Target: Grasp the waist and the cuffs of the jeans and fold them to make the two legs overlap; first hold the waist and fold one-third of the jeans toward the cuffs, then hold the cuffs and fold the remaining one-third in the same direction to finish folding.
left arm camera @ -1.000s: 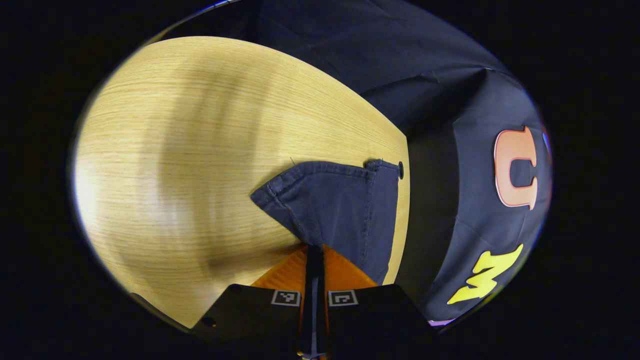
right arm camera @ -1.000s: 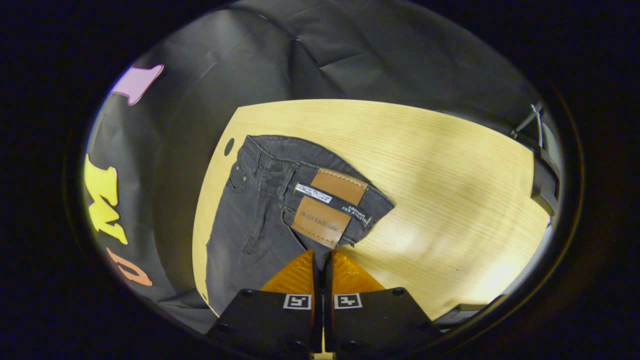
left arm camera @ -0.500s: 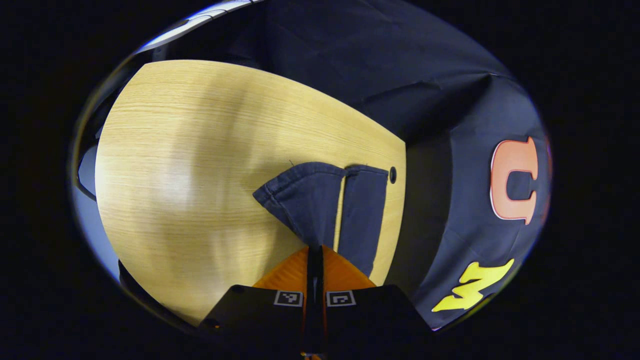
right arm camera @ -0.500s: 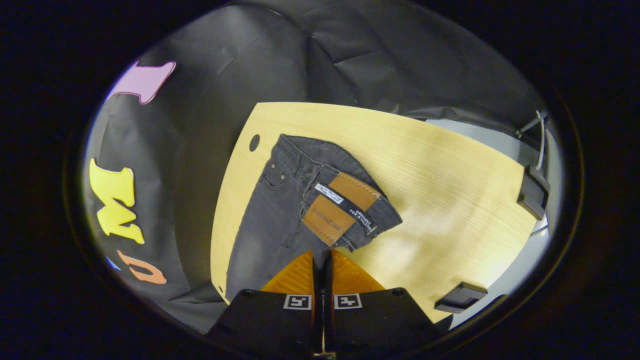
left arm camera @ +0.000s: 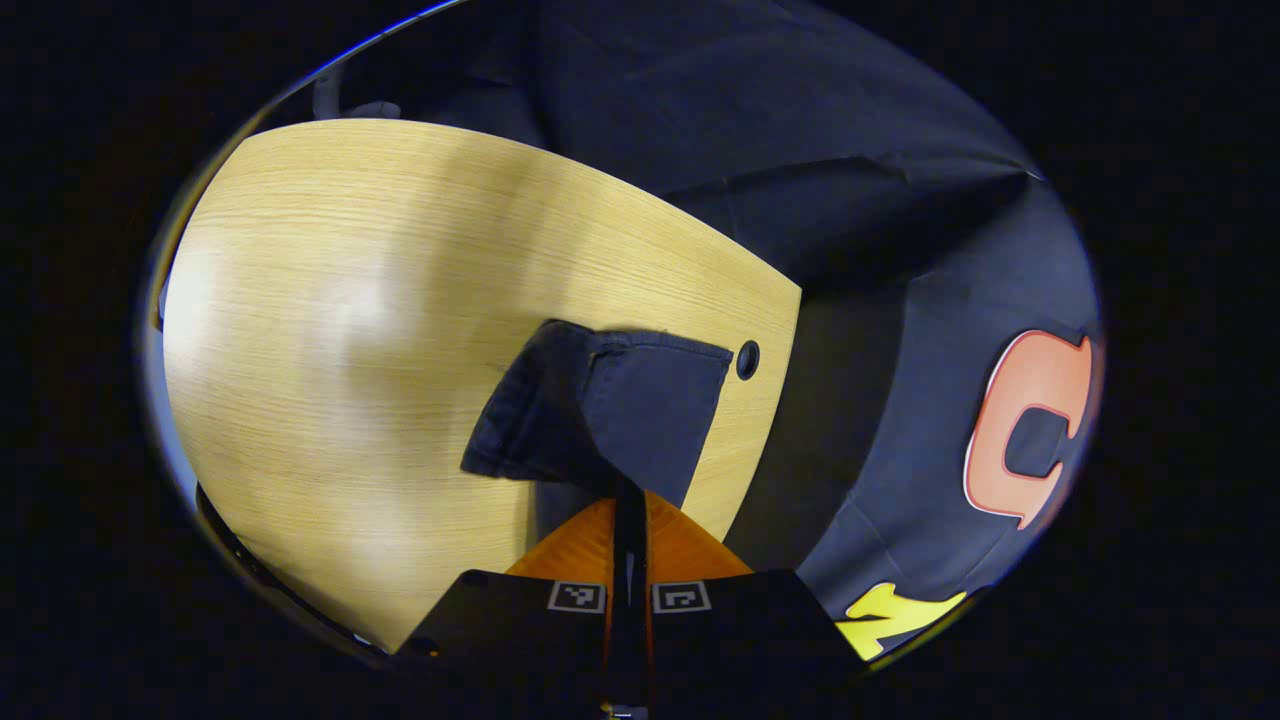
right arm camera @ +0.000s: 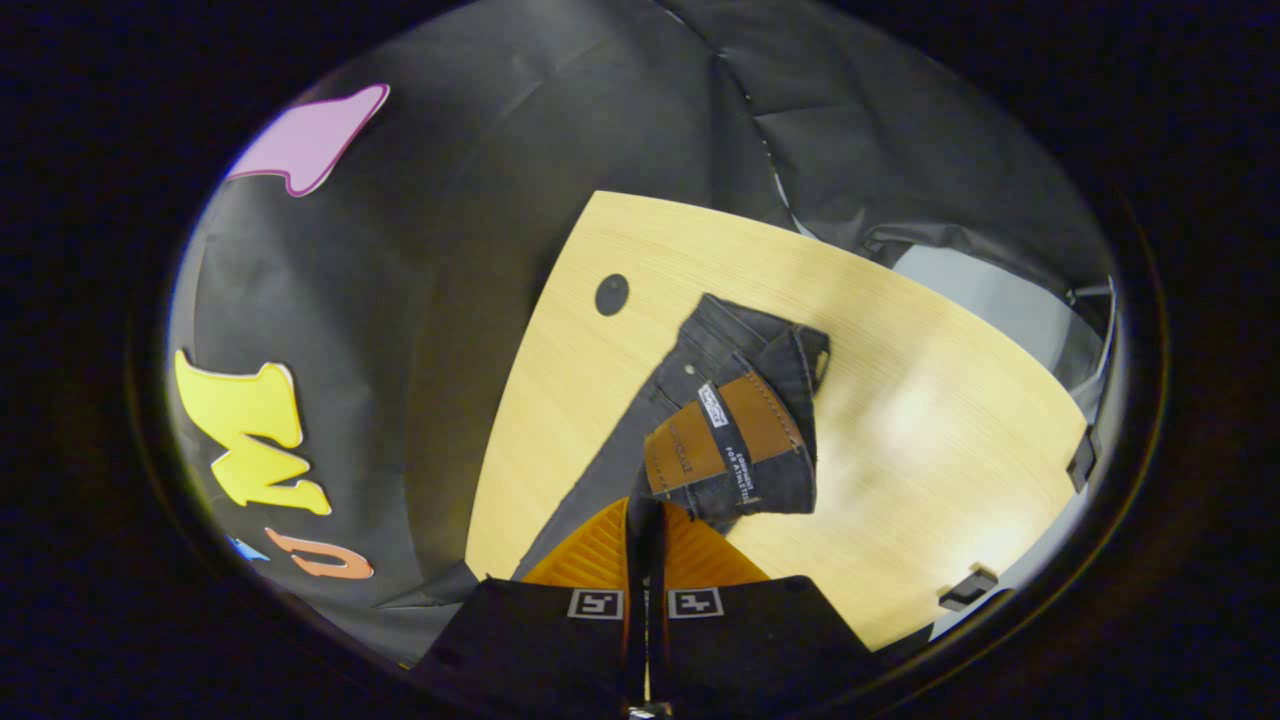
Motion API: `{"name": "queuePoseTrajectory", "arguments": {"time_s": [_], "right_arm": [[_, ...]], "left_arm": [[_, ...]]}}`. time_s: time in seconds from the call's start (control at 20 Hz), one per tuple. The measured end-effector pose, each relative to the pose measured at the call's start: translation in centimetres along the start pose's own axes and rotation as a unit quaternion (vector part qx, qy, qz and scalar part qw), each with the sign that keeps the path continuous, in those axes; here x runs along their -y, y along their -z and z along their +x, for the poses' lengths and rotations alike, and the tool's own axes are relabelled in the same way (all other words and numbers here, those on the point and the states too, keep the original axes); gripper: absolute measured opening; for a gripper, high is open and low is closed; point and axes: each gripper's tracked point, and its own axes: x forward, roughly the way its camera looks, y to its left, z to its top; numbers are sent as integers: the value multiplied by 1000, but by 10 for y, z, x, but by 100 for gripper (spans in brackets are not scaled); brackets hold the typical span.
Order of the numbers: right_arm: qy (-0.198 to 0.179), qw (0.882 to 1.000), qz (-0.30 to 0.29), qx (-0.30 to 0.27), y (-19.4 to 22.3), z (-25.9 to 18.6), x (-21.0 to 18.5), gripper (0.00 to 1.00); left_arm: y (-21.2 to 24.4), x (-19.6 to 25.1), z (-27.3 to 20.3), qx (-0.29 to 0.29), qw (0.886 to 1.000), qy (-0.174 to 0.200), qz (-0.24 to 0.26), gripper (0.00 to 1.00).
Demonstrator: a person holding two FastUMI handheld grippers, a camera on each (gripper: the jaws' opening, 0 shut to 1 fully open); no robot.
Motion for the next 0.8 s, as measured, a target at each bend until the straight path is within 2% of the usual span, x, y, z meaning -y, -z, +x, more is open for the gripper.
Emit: {"name": "queuePoseTrajectory", "arguments": {"time_s": [0.2,0.35,0.55,0.65,0.75,0.8], "right_arm": [[8,1000,-28,0,-21,46,-20,0],[3,1000,-19,0,-33,79,-24,2],[-1,1000,8,-4,-47,116,-20,2],[1,1000,27,-4,-53,133,-17,5],[-5,999,43,-1,-57,139,-17,4],[-7,999,42,-1,-58,146,-17,7]], "left_arm": [[-3,41,51,-1,999,-16,37,4],[6,64,93,-15,996,-25,79,4],[1,64,141,-23,994,-48,93,4],[-1,62,153,-32,993,-63,92,4],[-1,62,159,-42,991,-76,100,4],[0,63,158,-45,990,-84,106,6]]}}
